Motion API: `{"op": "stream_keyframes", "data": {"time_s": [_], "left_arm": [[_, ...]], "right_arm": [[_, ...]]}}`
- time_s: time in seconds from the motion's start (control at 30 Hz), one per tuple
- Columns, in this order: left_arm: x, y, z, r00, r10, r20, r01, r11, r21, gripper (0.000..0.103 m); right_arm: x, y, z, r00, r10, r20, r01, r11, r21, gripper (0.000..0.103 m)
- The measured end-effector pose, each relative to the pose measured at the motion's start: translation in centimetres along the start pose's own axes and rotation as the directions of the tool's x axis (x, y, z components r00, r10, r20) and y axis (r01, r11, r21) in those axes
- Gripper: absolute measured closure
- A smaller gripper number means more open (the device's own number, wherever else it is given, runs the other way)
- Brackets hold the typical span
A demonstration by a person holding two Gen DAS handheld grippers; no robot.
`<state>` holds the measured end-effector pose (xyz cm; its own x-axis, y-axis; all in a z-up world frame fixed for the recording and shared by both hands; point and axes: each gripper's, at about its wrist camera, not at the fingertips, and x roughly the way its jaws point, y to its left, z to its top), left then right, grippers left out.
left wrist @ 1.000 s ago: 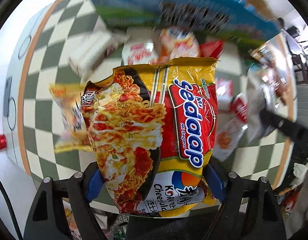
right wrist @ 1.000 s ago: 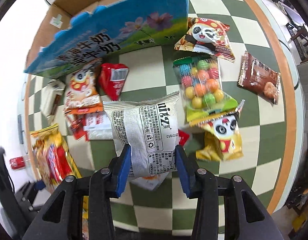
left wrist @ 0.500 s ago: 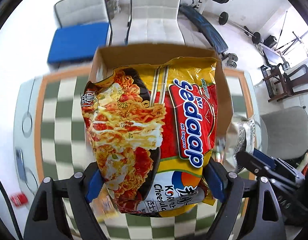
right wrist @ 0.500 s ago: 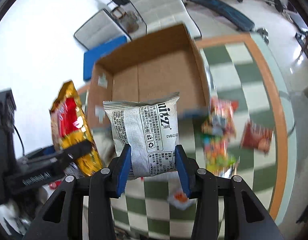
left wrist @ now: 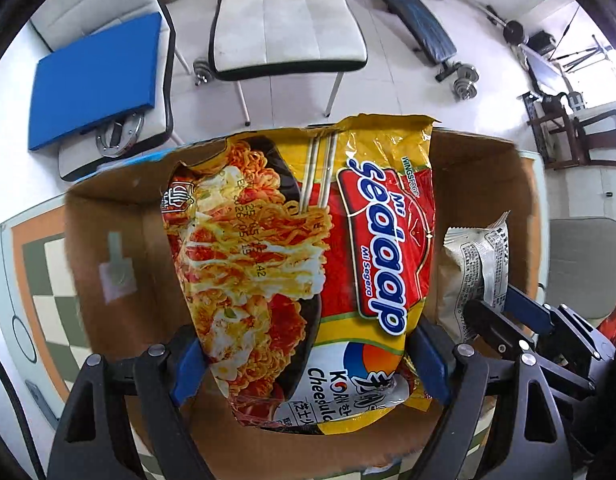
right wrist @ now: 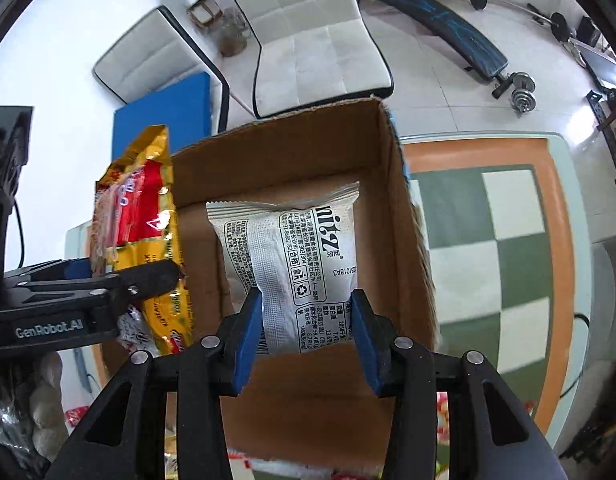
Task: Organize snacks
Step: 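Lower both held packs into the cardboard box and open both grippers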
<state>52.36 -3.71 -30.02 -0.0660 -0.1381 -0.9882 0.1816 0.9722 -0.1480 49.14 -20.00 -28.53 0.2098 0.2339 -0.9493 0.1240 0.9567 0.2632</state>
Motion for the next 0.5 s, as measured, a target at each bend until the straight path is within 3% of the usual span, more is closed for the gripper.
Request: {"op": "stream_keyframes", "data": {"time_s": [0.43,0.47,0.5], "left_arm": [[2.6,-0.4,2.0,0.998,0.023,-0.063,-0.023,1.0,-0.002,0.015],[2.6,-0.3,1.9,0.998,0.023,-0.059,-0.023,1.0,-0.009,0.014],[2.6,-0.2,1.8,0.998,0.025,-0.061,-0.026,1.0,-0.017,0.012]], "right_arm": [[5.4,2.0,2.4,0.995,-0.067,-0.067,0.063,0.996,-0.063,0.053],[5.6,2.0,2.4,0.994,-0.068,-0.082,0.063,0.996,-0.061,0.051],[5.8,2.1,2.4,0.994,-0.068,-0.088,0.063,0.996,-0.061,0.04]]}}
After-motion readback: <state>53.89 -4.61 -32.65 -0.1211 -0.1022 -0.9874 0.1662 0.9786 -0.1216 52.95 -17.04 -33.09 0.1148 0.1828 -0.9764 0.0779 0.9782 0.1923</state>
